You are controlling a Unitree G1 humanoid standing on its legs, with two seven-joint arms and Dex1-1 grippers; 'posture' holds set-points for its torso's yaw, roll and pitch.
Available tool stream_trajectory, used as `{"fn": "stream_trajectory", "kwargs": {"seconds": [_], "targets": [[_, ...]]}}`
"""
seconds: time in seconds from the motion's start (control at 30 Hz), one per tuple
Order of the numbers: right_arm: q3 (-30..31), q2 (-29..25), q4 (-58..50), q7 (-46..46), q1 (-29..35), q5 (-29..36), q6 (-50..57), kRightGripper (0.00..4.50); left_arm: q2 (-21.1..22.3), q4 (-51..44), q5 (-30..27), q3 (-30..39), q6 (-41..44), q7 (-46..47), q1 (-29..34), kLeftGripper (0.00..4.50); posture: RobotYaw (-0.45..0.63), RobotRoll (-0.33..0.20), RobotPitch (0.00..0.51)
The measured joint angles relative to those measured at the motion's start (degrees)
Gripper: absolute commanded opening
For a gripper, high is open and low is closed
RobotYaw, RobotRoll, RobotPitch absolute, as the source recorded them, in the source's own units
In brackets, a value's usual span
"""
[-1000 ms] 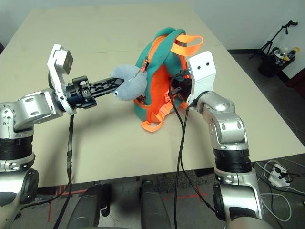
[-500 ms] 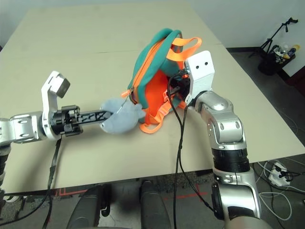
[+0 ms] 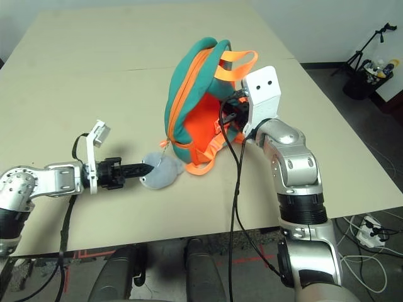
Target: Put the pencil case into the backpack and zip it.
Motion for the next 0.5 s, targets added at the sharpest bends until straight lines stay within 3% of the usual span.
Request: {"fn": "stream_trajectory", "kwargs": {"seconds": [0.03,0.17,0.23,0.33,0.43,0.5], "targets": [[0.12,-0.78,-0.93,1.39,0.15,0.71,1.56,0.55,-0.07,-0.08,0.93,0.18,0.27,-1.01,-0.05,0.1,0.08,0.0,0.213],[-1.74,-5.01,-9.11,8.71,2.31,9.98,12.68,1.78,0.58,-1.77,0.11,2.97,4.03,-2.21,-0.4,1.4,0.09,0.0,0.213],[-5.02,-8.67,-13.22,12.53,2.73,16.78,20.24,2.43,3.28,-3.71,-2.75,5.1,7.0,-2.73,-1.07,2.08,0.09,0.0,0.212],[-11.13,-16.85,-16.51,18.12,2.76,25.84,29.16,3.3,10.15,-7.24,-8.71,8.22,10.93,-5.46,-1.99,3.03,0.1,0.0,0.21],[-18.63,-24.07,-15.96,23.53,1.11,36.26,38.68,4.3,20.98,-10.67,-15.81,13.83,14.18,-13.15,-3.02,4.02,0.12,0.0,0.207],[-22.85,-25.28,-12.89,24.25,-2.44,40.86,42.21,4.5,24.96,-10.15,-18.94,17.4,14.15,-16.18,-3.78,4.48,0.12,0.0,0.205]]}}
